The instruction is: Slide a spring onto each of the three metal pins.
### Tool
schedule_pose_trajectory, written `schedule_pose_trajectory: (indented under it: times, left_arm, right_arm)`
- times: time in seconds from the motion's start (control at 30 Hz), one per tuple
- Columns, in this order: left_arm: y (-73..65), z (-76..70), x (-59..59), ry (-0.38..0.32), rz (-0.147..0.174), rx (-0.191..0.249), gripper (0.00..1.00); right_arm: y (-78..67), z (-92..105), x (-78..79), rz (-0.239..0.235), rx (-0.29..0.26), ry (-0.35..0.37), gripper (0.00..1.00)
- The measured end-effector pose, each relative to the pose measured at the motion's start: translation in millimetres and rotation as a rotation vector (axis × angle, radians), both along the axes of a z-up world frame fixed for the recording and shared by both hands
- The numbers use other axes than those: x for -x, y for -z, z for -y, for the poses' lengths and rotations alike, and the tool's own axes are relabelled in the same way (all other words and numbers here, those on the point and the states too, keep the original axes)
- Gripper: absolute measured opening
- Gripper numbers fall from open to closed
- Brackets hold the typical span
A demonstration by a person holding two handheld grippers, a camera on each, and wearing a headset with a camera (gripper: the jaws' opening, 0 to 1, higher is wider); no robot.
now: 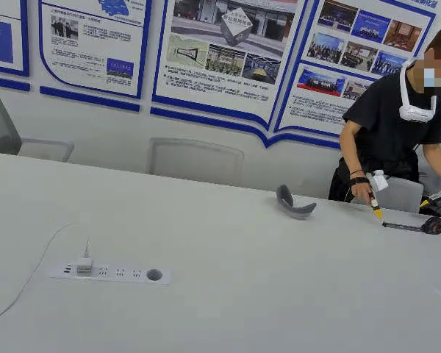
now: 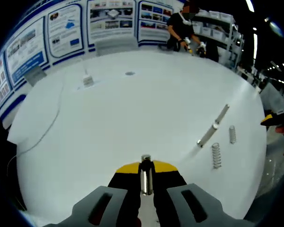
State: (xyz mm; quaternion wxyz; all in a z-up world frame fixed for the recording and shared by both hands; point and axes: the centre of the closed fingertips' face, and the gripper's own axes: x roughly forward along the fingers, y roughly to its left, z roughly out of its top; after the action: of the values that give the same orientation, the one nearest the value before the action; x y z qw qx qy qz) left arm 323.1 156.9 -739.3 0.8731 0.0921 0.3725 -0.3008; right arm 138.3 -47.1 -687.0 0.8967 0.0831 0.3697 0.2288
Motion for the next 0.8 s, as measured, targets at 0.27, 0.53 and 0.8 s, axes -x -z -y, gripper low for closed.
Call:
schedule_pose_trajectory:
  times: [0.27, 0.53, 0.8]
  left_arm:
    - [-4.7, -5.0, 3.3, -0.022, 0.000, 0.020, 0.07]
    - [-11.3, -13.8, 10.4, -0.051, 0.004, 0.042, 0.07]
    - [-12.1, -16.3, 15.5, -0.059, 0.012, 0.048, 0.07]
  right_arm:
    - [-0.5, 1.3, -0.8, 0.003, -0.002, 0.007, 0.86]
    - [-0.2, -1.8, -0.1, 0.005, -0.003, 0.006, 0.86]
    - [0.9, -4.8, 2.0, 0.003, -0.007, 0.002, 0.86]
